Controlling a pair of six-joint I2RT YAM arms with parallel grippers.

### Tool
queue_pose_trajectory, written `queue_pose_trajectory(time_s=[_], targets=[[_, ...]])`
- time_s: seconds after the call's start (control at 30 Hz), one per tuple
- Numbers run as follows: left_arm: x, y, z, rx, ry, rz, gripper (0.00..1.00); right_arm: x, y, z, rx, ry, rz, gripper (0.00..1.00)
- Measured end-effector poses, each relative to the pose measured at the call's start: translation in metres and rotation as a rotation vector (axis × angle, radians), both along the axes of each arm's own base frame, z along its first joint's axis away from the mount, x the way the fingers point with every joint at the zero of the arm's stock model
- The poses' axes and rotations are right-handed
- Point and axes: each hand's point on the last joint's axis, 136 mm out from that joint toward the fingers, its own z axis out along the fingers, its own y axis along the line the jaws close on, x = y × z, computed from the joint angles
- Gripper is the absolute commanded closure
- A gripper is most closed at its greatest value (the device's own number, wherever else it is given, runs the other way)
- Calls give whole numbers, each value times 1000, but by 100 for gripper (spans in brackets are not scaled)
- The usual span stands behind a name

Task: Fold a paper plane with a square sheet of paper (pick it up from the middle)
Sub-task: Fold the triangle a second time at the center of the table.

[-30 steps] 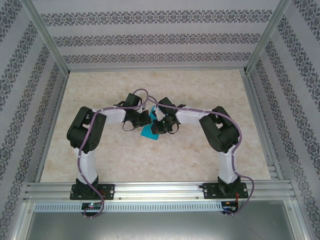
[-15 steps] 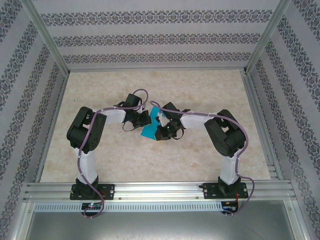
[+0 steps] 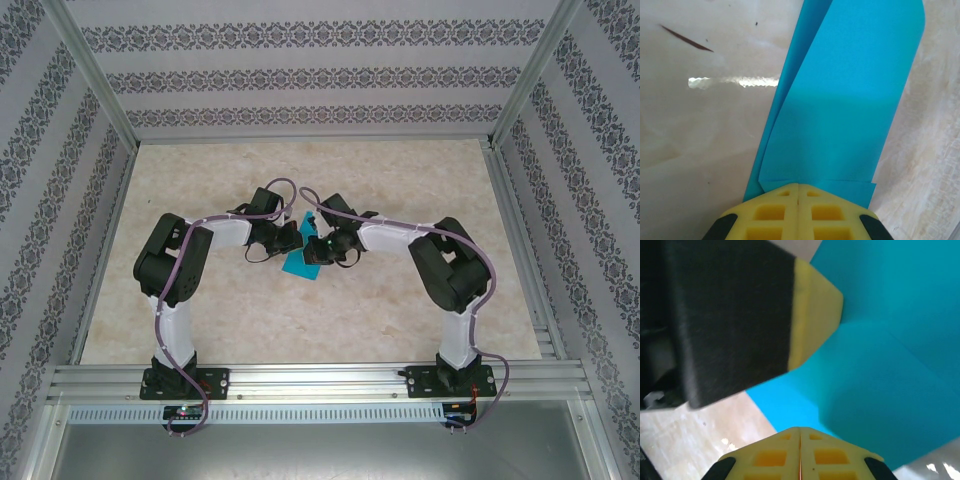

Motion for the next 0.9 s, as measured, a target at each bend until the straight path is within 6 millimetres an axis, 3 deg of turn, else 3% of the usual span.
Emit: queue_pose_trajectory(time_s=[0.23, 0.43, 0.67, 0.9], targets=[[0, 0, 0, 0, -1, 0, 95, -8, 1, -16, -29, 40, 14, 92], [0, 0, 0, -1, -1, 0, 95, -13, -3, -18, -22, 21, 36, 92], [-1, -2, 1, -6, 2, -5, 95, -40, -19, -16, -12, 51, 53, 91], [-1, -2, 1, -6, 2, -6, 95, -36, -17, -13, -6, 65, 13, 92]])
